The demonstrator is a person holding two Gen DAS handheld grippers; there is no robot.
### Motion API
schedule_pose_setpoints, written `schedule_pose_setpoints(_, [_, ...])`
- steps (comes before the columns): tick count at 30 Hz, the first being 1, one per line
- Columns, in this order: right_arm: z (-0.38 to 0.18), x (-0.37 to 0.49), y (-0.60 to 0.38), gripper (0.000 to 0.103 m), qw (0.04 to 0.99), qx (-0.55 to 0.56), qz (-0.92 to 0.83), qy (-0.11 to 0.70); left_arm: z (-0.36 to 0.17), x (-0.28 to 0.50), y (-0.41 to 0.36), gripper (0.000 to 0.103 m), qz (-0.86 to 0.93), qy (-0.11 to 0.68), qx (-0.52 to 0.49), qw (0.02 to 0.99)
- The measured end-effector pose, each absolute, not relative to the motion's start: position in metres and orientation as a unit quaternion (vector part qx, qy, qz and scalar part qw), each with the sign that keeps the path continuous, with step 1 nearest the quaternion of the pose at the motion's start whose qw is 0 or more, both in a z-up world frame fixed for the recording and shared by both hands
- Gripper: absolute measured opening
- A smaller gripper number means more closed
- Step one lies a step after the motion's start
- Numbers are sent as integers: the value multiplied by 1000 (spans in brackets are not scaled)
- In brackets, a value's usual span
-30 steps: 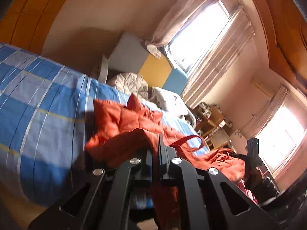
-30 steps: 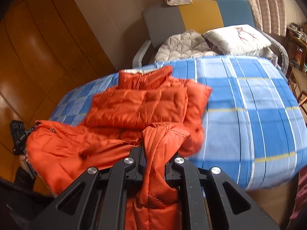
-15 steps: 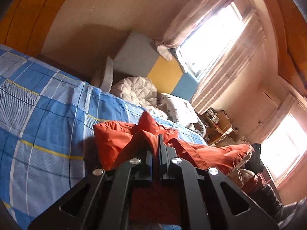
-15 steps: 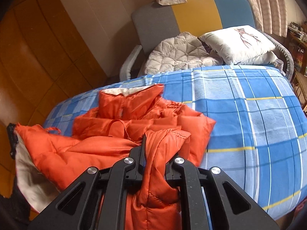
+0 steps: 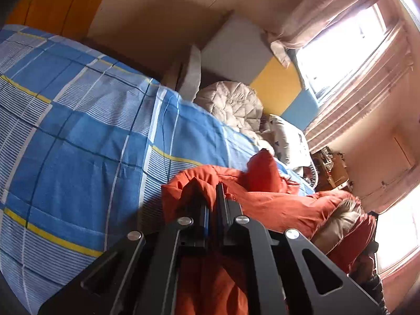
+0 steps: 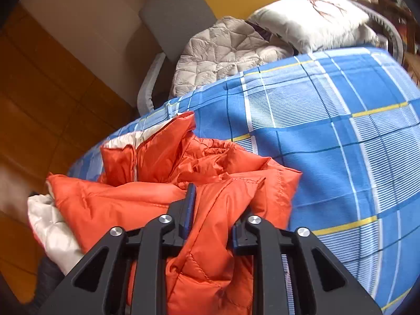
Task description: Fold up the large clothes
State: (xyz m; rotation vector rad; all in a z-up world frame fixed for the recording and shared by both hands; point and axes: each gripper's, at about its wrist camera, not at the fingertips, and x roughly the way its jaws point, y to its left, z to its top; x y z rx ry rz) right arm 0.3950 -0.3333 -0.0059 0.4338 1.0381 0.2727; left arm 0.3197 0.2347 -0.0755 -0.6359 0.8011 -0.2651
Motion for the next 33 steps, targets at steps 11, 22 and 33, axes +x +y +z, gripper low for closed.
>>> schedule_pose_setpoints(11, [-3,405,-344,59,826,270,133,476,-76,322,239,18,-119,387,-314,859])
schedule_pose_setpoints(22, [23,425,-357,85,842,282,79,452,-50,322,245,55,-112,366,-337,860])
schedule_pose_setpoints(33, [39,397,-371,85,869,214,62,443,-33,302,267,76,-92,331,-325,881])
